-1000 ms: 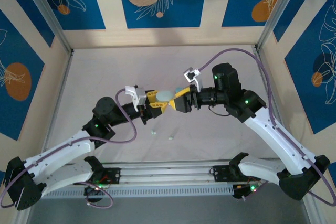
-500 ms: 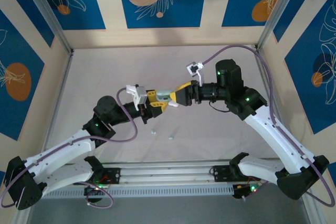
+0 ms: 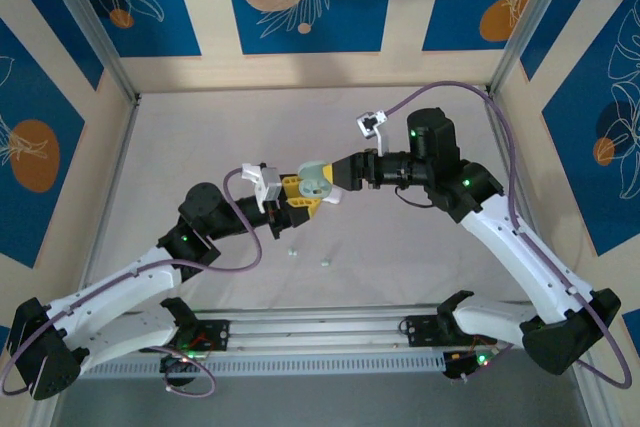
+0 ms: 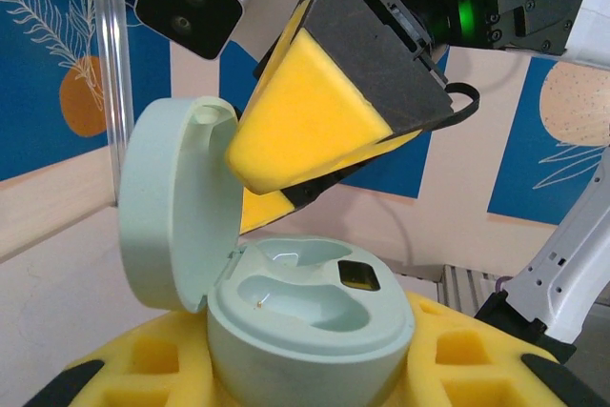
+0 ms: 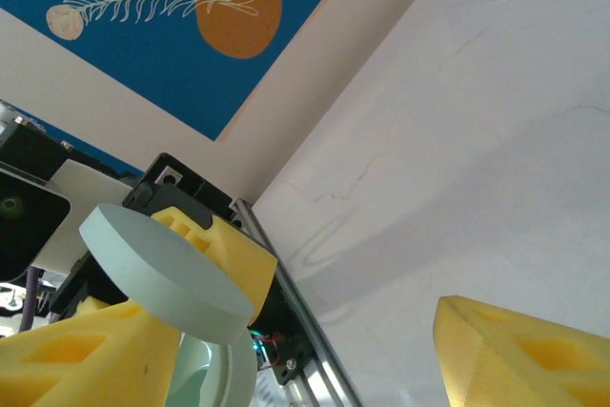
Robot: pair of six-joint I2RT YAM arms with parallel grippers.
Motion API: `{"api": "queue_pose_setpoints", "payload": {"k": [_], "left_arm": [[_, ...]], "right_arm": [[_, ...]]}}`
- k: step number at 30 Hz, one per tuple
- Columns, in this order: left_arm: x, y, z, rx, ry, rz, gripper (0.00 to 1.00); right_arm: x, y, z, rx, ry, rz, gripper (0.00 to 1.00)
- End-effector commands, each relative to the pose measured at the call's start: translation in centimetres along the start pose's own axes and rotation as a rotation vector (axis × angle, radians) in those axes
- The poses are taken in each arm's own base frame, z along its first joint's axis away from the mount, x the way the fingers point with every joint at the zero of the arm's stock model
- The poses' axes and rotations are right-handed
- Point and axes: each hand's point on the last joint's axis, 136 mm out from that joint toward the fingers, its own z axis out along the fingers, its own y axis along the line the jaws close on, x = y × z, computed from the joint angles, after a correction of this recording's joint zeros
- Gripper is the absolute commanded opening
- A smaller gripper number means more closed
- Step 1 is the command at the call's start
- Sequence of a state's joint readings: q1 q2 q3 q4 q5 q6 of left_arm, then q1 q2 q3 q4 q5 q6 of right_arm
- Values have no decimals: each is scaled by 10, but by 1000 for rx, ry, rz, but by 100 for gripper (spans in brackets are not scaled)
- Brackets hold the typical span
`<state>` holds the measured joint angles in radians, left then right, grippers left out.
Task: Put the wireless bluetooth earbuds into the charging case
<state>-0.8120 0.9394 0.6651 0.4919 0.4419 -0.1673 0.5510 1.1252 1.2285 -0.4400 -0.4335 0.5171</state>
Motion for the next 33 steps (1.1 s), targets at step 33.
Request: {"api": "queue_pose_setpoints", "payload": {"k": [33], "left_arm": [[-58, 18, -28, -220, -121, 130, 29]], "right_arm": [[177, -165, 31, 557, 300, 640, 42]]}}
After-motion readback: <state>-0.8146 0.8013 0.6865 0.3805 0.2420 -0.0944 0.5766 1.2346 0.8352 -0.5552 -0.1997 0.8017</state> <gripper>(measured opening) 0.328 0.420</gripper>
